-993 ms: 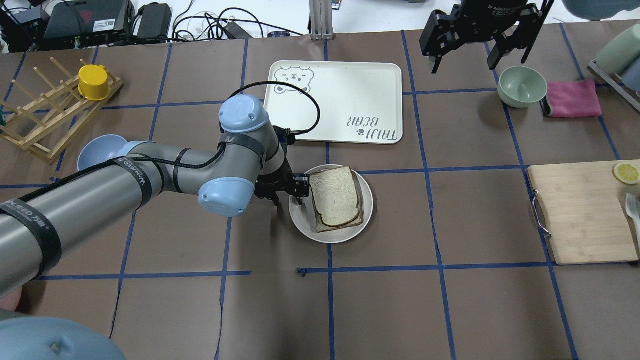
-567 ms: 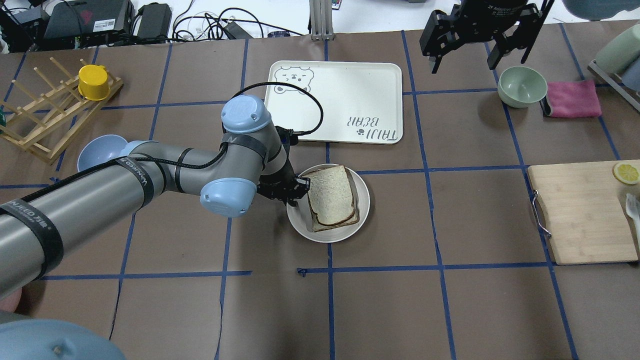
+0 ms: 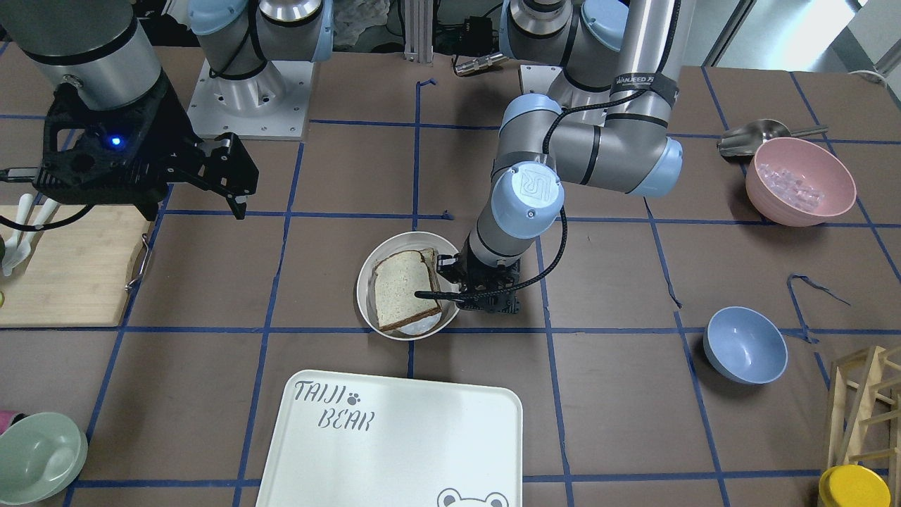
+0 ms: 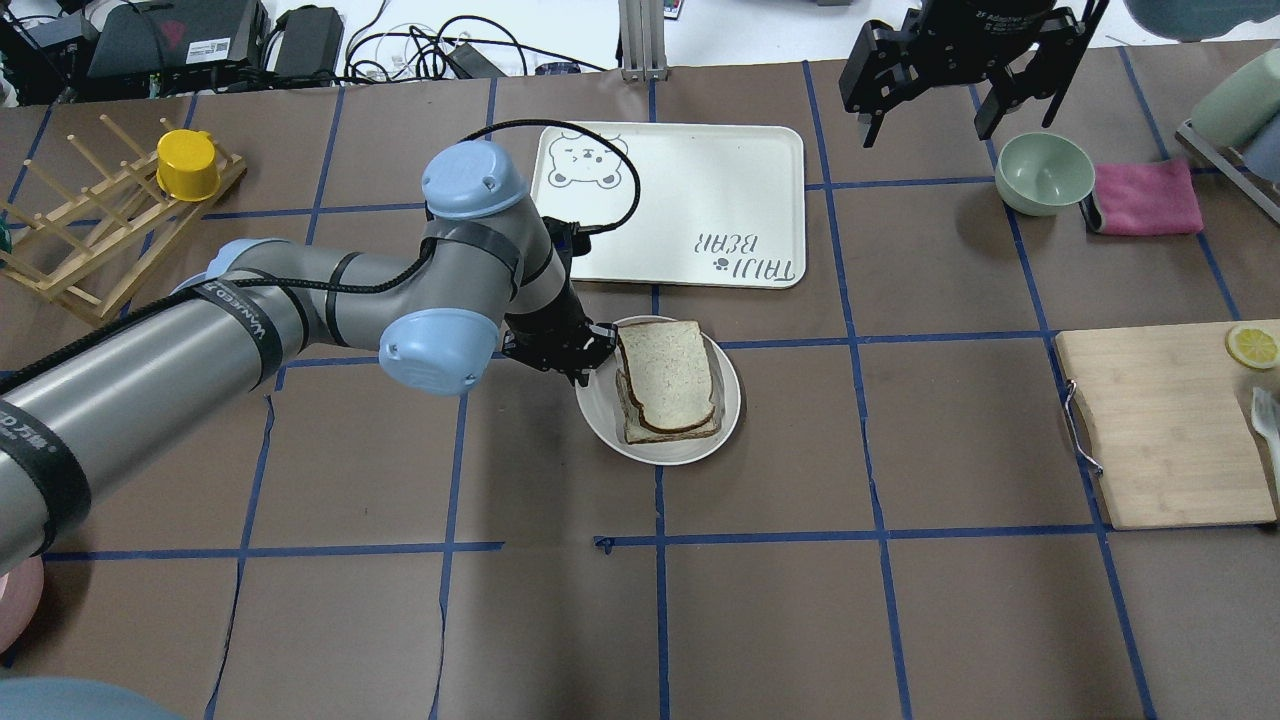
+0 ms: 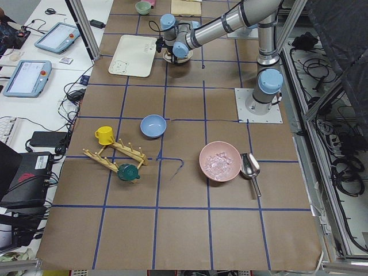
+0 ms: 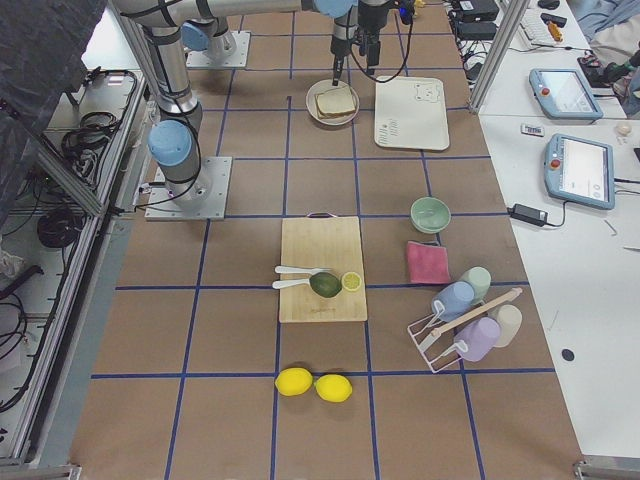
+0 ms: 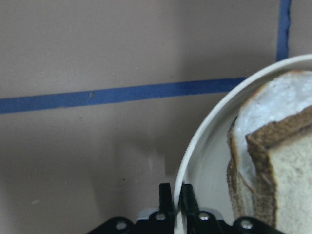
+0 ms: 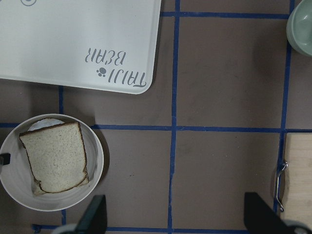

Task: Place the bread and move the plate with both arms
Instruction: 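Slide the plate with the left gripper onto the bear tray, then release the plate and lift the left gripper away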

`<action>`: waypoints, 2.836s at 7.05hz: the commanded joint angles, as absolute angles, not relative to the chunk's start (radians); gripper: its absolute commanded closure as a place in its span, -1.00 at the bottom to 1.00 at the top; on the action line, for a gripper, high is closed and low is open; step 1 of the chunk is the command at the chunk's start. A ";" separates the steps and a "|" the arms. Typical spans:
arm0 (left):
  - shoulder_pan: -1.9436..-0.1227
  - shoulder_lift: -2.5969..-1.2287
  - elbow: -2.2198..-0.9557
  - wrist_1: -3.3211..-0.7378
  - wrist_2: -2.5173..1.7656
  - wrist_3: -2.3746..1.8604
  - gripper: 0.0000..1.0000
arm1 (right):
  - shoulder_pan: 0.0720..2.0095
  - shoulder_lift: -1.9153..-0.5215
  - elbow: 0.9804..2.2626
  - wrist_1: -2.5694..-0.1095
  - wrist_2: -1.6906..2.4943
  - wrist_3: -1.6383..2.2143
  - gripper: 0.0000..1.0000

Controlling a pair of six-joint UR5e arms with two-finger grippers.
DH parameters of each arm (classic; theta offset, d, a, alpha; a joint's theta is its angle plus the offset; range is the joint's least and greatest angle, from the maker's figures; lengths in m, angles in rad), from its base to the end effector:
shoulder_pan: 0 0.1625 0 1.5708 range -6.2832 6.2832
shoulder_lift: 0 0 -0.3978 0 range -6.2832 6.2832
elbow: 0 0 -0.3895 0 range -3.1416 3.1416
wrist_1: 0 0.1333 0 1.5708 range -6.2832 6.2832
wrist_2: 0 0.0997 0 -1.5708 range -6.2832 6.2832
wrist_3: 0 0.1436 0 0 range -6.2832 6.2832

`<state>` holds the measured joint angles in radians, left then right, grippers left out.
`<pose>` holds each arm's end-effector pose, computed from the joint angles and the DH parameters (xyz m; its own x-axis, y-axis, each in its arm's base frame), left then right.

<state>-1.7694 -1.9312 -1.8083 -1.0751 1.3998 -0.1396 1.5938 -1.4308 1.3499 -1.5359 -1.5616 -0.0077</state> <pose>-0.2625 -0.5051 0.1645 -0.9874 0.0400 0.1534 0.0595 0.9904 0.1246 0.1472 -0.5467 0.4490 -0.9995 -0.0311 -0.0088 -0.0307 0.9985 -0.0461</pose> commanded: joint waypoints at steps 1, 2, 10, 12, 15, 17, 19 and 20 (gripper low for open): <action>-1.717 -1.907 -1.729 -1.186 1.385 -0.077 1.00 | 1.594 -1.431 1.350 -1.537 -1.562 -0.008 -1.00; -1.685 -1.902 -1.718 -1.186 1.381 -0.049 1.00 | 1.594 -1.430 1.350 -1.537 -1.562 -0.008 -1.00; -1.666 -2.290 -1.248 -1.089 1.259 0.025 1.00 | 1.595 -1.430 1.351 -1.542 -1.560 -0.011 -1.00; -1.666 -2.383 -1.145 -1.063 1.217 0.003 1.00 | 1.595 -1.430 1.351 -1.546 -1.559 -0.011 -1.00; -1.666 -2.437 -1.134 -1.000 1.171 0.006 0.64 | 1.595 -1.430 1.351 -1.543 -1.559 -0.009 -1.00; -1.643 -2.441 -1.152 -1.000 1.163 0.054 -0.28 | 1.595 -1.430 1.351 -1.543 -1.559 -0.008 -1.00; -1.631 -2.396 -1.151 -1.073 1.177 0.049 -1.00 | 1.597 -1.430 1.351 -1.543 -1.555 -0.003 -1.00; -1.605 -2.347 -1.150 -1.179 1.230 0.049 -1.00 | 1.595 -1.430 1.351 -1.540 -1.555 -0.003 -1.00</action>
<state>-1.6288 -2.3955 -1.1509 -1.0773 1.1875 0.0495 1.5964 -1.4297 1.3514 -1.5424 -1.5562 -0.0043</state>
